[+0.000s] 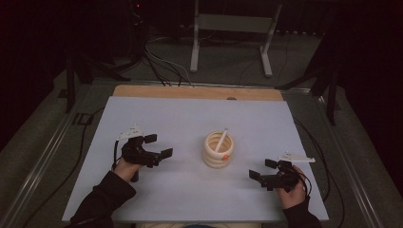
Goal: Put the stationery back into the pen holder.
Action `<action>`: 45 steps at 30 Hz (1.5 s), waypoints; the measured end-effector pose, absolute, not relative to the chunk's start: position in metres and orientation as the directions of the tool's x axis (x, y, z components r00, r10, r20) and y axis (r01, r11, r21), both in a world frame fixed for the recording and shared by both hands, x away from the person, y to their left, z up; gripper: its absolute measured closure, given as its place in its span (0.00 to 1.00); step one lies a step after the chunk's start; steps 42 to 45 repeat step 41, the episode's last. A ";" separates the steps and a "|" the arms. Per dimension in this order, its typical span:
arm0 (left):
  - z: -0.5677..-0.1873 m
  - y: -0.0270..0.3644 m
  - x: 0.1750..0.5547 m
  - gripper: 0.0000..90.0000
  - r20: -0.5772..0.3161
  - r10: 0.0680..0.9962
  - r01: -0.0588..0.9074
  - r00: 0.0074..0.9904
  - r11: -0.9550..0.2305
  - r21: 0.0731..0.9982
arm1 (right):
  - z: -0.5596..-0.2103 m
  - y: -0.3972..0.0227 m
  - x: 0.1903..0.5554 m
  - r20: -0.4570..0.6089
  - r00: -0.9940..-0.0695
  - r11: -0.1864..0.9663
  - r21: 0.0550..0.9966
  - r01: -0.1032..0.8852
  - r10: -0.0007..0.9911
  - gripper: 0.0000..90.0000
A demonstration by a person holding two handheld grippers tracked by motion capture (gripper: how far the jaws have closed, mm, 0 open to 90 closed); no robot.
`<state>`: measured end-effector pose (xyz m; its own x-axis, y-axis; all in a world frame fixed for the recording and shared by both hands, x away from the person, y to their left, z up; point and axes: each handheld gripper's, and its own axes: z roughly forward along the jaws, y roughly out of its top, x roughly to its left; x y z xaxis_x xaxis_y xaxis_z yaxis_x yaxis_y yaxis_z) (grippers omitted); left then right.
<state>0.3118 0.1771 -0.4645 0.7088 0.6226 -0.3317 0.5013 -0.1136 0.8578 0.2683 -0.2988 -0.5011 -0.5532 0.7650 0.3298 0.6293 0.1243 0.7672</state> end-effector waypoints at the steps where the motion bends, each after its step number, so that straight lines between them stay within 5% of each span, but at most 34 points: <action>1: -0.466 0.179 0.309 0.00 -0.326 0.626 0.500 0.708 -0.118 0.858 | -0.501 -0.299 0.268 0.330 -0.553 0.124 0.767 0.630 0.765 0.02; 45: -0.507 0.229 0.242 0.00 -0.276 0.701 0.500 0.658 -0.133 0.856 | -0.503 -0.298 0.269 0.328 -0.556 0.131 0.764 0.632 0.764 0.02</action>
